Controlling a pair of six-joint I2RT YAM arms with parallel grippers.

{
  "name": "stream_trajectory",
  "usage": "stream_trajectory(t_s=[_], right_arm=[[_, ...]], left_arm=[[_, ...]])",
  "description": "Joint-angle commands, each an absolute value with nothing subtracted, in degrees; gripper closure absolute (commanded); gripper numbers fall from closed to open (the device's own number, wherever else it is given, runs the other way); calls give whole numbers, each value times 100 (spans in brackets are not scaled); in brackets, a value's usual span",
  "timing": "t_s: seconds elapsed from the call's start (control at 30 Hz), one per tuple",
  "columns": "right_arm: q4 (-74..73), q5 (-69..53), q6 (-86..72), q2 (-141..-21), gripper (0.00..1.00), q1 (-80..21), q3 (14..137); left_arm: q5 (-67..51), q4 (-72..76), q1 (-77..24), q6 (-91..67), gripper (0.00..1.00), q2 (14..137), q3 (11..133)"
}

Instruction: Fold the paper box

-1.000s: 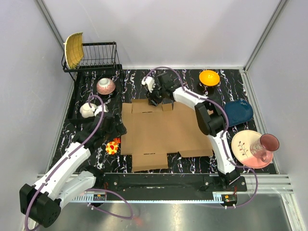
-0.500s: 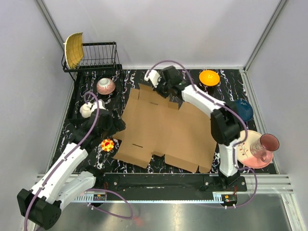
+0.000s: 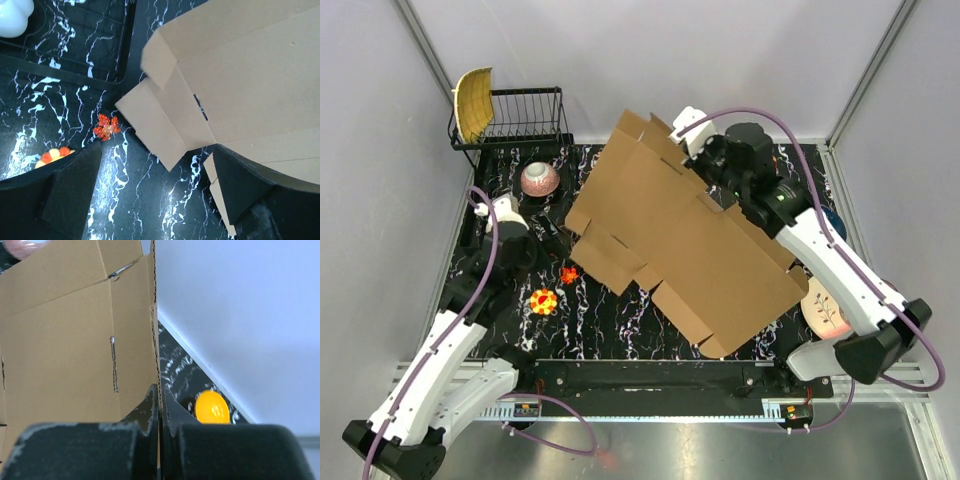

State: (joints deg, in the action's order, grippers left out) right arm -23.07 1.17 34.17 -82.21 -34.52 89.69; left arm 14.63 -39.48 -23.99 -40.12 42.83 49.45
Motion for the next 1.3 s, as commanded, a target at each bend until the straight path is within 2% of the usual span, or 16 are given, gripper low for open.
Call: stream_trajectory(t_s=[0.0, 0.2, 0.33, 0.37, 0.7, 0.9, 0.93, 0.97, 1.0, 1.03, 1.07, 1.1, 1.2, 1.27], right_arm=[[-2189, 1571, 2489, -7770, 100, -3480, 8719], [-3057, 2513, 838, -7760, 100, -3402, 9139], [-3901, 1830, -647, -7752, 100, -2658, 9396], [-4050, 1306, -1294, -7708, 100, -2437, 9361], [-2981, -710, -3506, -6602, 100, -889, 6763], [-2610, -1028, -3674, -6478, 100, -896, 5645], [-2610, -1002, -3613, -6425, 98, -896, 5521], [-2645, -880, -3499, -6355, 83, -896, 5372], [-2680, -801, -3420, -6207, 59, -888, 5327], [-2715, -695, -3367, -6118, 45, -888, 5283], [-2803, -442, -3288, -6013, 36, -888, 5300], [-2847, -318, -3235, -5846, 22, -888, 5352], [-3041, -35, -3155, -5626, 11, -888, 5694], [-2971, 44, -3173, -5564, 10, -896, 5879]], left_arm=[[1652, -3929, -2364, -4095, 5, 4131, 5317], [1627, -3753, -2364, -4157, 4, 4166, 5458], [1310, -3367, -2364, -4314, 2, 4201, 5204], [1231, -3192, -2364, -4368, 2, 4192, 5116], [897, -2619, -2364, -4658, 2, 4131, 4281], [835, -2452, -2364, -4658, 2, 4210, 4009], [835, -2426, -2364, -4632, 2, 4253, 3973], [835, -2391, -2364, -4614, 1, 4289, 3938], [826, -2373, -2364, -4588, 1, 4315, 3894], [826, -2347, -2364, -4579, 1, 4411, 3885], [826, -2321, -2356, -4570, 1, 4464, 3876], [800, -2294, -2364, -4553, 1, 4517, 3876], [817, -2233, -2373, -4491, 1, 4833, 4007], [852, -2250, -2382, -4395, 1, 5158, 4191]])
